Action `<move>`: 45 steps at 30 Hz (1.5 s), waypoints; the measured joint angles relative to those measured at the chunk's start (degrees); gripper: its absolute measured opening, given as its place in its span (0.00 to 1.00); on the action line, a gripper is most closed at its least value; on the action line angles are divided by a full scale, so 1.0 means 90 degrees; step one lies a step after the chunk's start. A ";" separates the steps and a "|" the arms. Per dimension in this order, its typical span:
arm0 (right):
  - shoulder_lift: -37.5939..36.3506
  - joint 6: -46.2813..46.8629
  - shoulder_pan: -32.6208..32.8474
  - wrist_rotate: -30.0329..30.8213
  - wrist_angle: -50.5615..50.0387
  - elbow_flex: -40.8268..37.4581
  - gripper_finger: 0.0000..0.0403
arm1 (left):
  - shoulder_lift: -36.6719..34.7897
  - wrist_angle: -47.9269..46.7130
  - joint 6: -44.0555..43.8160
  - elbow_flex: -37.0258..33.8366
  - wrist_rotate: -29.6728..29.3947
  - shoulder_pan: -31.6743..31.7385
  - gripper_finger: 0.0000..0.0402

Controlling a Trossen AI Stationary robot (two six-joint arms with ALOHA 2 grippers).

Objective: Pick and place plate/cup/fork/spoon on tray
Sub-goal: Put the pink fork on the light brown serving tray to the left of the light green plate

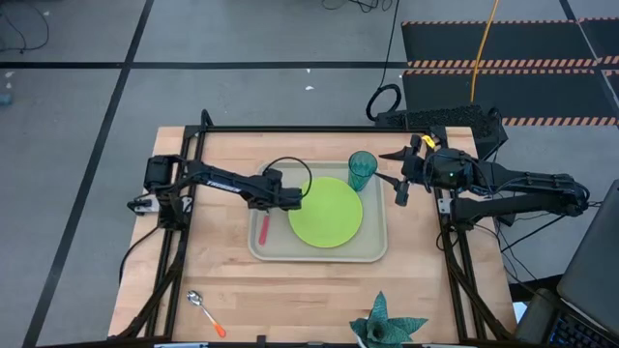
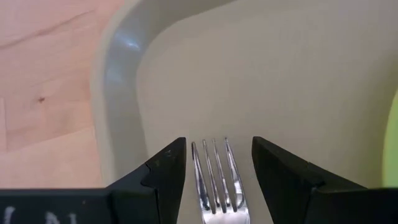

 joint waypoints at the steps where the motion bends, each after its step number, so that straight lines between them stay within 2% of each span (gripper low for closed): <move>1: 0.0000 0.0000 -0.0001 0.0000 0.0000 0.0000 0.54 | 0.0000 0.0000 -0.0008 0.0000 0.0000 0.0000 0.46; 15: 0.0012 0.0000 -0.0001 0.0000 -0.0002 0.0000 0.54 | 0.0000 -0.0082 -0.0049 0.0000 -0.0356 0.0005 0.46; 45: 0.0015 0.0002 0.0001 0.0002 -0.0005 0.0000 0.54 | 0.0000 -0.0541 -0.0266 -0.0001 -0.0408 0.0012 0.46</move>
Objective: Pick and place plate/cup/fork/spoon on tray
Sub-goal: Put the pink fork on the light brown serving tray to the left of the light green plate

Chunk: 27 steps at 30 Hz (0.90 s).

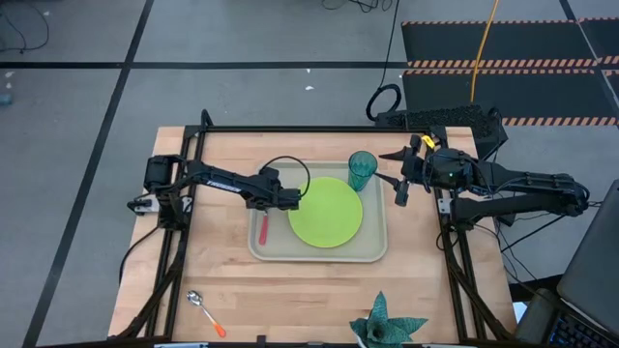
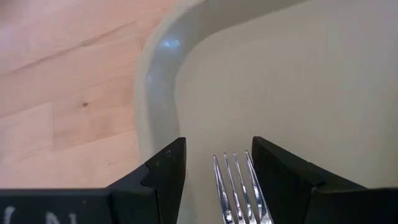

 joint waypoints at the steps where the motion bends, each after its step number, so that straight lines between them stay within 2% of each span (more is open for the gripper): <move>1: 0.0000 0.0000 -0.0002 -0.0002 0.0000 0.0000 0.54 | -0.0002 -0.0003 -0.0004 -0.0001 -0.0007 0.0000 0.46; 15: 0.0002 0.0000 -0.0002 -0.0002 0.0000 0.0000 0.54 | -0.0002 0.0011 0.0077 0.0168 -0.0078 0.0000 0.46; 20: 0.0002 -0.0002 -0.0001 -0.0002 -0.0002 0.0000 0.54 | -0.0002 -0.0256 0.0536 0.0776 -0.0209 0.0000 0.46; 27: 0.0002 -0.0002 -0.0001 0.0000 -0.0089 0.0000 0.54 | -0.0005 -0.1558 0.0655 0.1966 -0.0195 -0.0229 0.46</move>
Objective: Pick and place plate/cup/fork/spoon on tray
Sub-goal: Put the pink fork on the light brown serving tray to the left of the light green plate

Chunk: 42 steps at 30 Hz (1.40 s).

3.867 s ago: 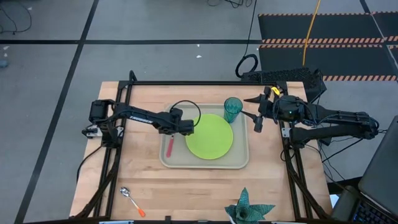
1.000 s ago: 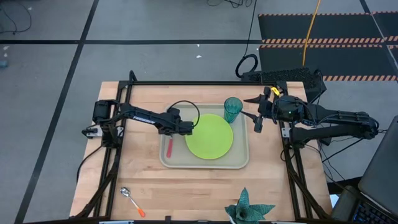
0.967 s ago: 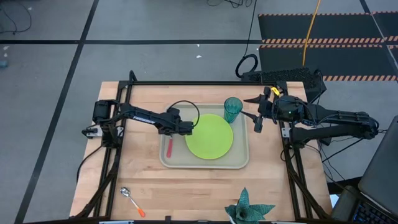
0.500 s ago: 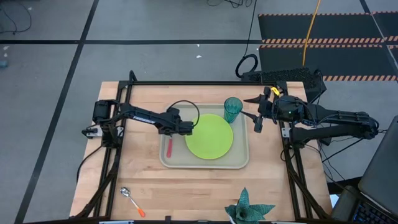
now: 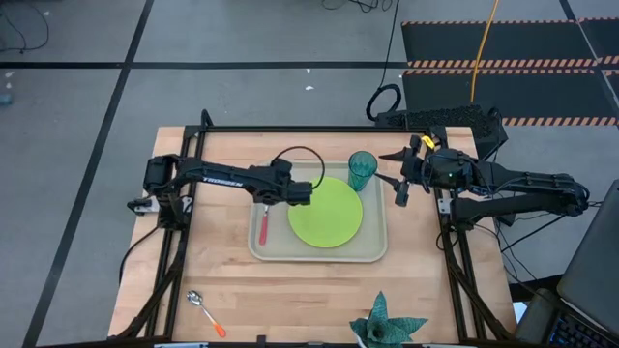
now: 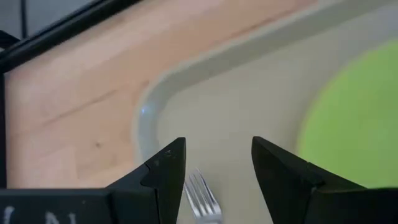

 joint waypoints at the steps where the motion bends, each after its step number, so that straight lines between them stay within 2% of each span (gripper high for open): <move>1: 0.0000 0.0001 -0.0001 -0.0001 -0.0001 -0.0004 0.54 | -0.0002 -0.0097 -0.0032 0.0112 0.0067 -0.0070 0.46; 8: 0.0000 -0.0045 0.0000 0.0001 0.0213 -0.0261 0.54 | -0.0005 -0.0405 -0.0321 0.0384 0.0425 -0.0547 0.46; 14: -0.0005 -0.0002 0.0001 -0.0011 0.0599 -0.0304 0.54 | -0.0005 -0.0428 -0.0197 0.0287 0.0563 -0.0552 0.46; 20: -0.0004 -0.0002 0.0001 -0.0187 0.0601 -0.0304 0.54 | -0.0005 -0.0406 -0.0393 -0.0142 0.1714 -0.0329 0.46; 24: -0.0002 -0.0002 0.0001 -0.0189 0.0601 -0.0304 0.54 | -0.0002 0.0039 -0.0414 -0.0466 0.2067 -0.0182 0.46; 29: -0.0002 -0.0010 0.0001 -0.0189 0.0615 -0.0304 0.54 | -0.0002 0.0753 0.0030 -0.0736 0.2515 0.0067 0.46; 42: -0.0002 -0.0005 0.0001 -0.0330 0.0645 -0.0304 0.54 | -0.0002 0.0891 0.0335 -0.0939 0.2616 0.0600 0.46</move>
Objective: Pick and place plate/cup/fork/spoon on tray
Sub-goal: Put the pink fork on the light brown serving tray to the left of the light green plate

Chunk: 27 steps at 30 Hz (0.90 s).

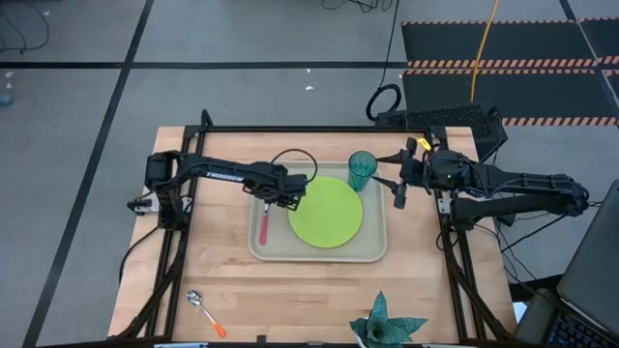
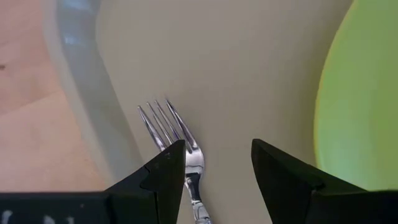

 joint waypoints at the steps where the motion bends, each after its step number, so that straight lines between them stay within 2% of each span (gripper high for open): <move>1: 0.0000 0.0000 0.0000 0.0000 0.0000 0.0000 0.54 | 0.0000 0.0000 0.0031 0.0000 0.0000 0.0009 0.46; 9: 0.0000 0.0000 0.0000 -0.0002 0.0000 0.0000 0.54 | 0.0000 -0.0003 0.0030 0.0000 0.0015 0.0089 0.46; 16: 0.0000 0.0000 0.0000 -0.0002 0.0000 0.0000 0.54 | 0.0000 0.0000 -0.0189 0.0000 0.0883 0.0206 0.46; 27: 0.0000 0.0000 0.0000 -0.0002 0.0000 0.0000 0.54 | 0.0002 -0.0059 -0.0200 0.0000 0.1466 0.0592 0.46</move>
